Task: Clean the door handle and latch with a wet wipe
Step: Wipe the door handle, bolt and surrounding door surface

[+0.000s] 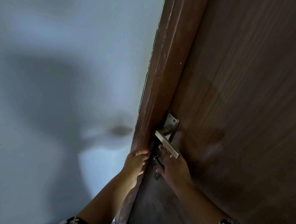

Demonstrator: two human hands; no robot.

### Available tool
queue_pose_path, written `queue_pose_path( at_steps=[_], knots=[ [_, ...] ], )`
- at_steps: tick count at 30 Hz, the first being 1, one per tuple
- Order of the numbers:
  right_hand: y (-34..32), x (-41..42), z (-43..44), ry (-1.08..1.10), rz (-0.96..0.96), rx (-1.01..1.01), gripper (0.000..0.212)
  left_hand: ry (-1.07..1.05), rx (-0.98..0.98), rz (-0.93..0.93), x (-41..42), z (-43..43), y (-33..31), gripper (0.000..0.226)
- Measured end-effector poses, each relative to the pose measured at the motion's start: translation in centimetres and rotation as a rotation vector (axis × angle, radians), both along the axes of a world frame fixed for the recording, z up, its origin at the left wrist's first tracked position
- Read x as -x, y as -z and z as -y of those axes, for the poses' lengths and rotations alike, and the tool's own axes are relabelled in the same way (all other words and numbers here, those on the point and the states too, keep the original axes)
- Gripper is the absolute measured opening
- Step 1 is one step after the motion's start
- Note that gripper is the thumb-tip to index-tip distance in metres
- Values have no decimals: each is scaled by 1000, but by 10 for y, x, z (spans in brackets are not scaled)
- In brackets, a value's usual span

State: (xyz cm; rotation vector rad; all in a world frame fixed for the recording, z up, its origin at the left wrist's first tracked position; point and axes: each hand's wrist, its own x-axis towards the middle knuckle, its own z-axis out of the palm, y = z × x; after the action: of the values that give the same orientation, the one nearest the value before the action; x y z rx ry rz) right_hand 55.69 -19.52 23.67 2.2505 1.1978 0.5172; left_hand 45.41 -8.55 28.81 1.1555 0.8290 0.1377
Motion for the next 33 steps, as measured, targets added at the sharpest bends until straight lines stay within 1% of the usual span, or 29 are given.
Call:
queue_pose_path(
  at_steps=[4, 9, 12, 14, 15, 17, 19, 22, 24, 27, 30, 32, 33],
  knots=[
    [-6, 0, 14, 59, 32, -26, 75, 2, 9, -1, 2, 3, -2, 17],
    [-26, 5, 14, 13, -12, -169, 54, 1, 16, -5, 5, 3, -3, 17],
    [-34, 5, 18, -25, 23, -206, 54, -1, 23, 5, 8, 1, -4, 16],
    [-39, 4, 22, -62, 30, -240, 48, -3, 24, 12, 10, 0, -4, 16],
    [-42, 4, 24, -72, 26, -261, 48, -5, 22, 14, 11, -1, -4, 15],
    [-46, 4, 25, -57, 21, -291, 67, -8, 18, 13, 13, -2, -3, 15],
    [-50, 5, 26, -42, 15, -291, 78, -7, 19, 10, 13, -2, -4, 15],
    [-51, 6, 26, -46, 5, -264, 80, 7, 18, 6, 14, -2, -5, 16],
    [-52, 5, 26, -34, 19, -213, 77, 20, 10, 8, 14, -2, -5, 17],
    [-65, 1, 28, 8, 84, -137, 63, 24, 1, 6, 17, -4, -7, 18],
    [-81, 1, 25, 80, 191, -74, 69, 6, 2, -1, 18, -7, -6, 17],
    [-86, 5, 24, 100, 222, -29, 68, 1, 0, -4, 19, -7, -5, 16],
    [-89, 6, 24, 106, 225, -48, 68, 8, -1, -3, 19, -5, -5, 17]
  ],
)
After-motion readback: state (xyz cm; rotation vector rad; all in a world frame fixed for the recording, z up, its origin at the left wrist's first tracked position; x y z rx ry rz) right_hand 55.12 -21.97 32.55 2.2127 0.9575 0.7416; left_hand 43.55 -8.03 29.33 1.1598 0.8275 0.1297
